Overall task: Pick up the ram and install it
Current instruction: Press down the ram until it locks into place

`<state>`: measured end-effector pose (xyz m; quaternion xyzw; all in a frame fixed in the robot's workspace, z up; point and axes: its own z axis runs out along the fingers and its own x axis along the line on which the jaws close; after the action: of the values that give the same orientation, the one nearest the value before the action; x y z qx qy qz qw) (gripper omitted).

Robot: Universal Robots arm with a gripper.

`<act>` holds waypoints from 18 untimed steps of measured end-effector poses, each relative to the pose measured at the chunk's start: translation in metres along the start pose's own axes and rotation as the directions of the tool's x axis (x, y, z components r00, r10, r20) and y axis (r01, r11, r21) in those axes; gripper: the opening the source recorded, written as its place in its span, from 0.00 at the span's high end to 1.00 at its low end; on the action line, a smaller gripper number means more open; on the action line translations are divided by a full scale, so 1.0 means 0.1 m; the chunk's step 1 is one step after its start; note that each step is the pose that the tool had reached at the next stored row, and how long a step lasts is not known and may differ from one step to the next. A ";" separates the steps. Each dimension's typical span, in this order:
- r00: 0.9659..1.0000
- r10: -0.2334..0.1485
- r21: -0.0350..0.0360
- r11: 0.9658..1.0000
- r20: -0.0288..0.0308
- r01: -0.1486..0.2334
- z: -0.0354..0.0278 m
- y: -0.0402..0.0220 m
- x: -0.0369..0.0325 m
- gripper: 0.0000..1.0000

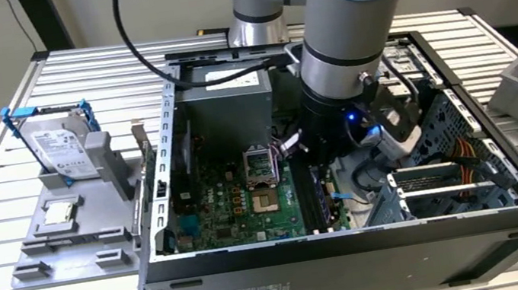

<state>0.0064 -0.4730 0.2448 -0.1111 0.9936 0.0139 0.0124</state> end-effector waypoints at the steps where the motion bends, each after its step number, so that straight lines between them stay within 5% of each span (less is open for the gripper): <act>1: 1.000 -0.010 -0.001 1.000 -0.003 0.010 0.000 0.000 0.000 1.00; 5: 0.998 -0.063 -0.004 0.998 -0.010 0.063 0.000 0.000 0.001 1.00; 8: 0.993 -0.117 -0.005 0.993 -0.011 0.117 0.001 0.001 0.001 1.00; 14: 0.975 -0.222 -0.009 0.975 -0.013 0.222 0.000 0.000 0.001 1.00; 18: 0.966 -0.259 -0.010 0.966 -0.013 0.259 0.001 0.001 0.000 1.00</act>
<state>0.0064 -0.4730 0.2447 -0.2400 0.9706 0.0153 0.0064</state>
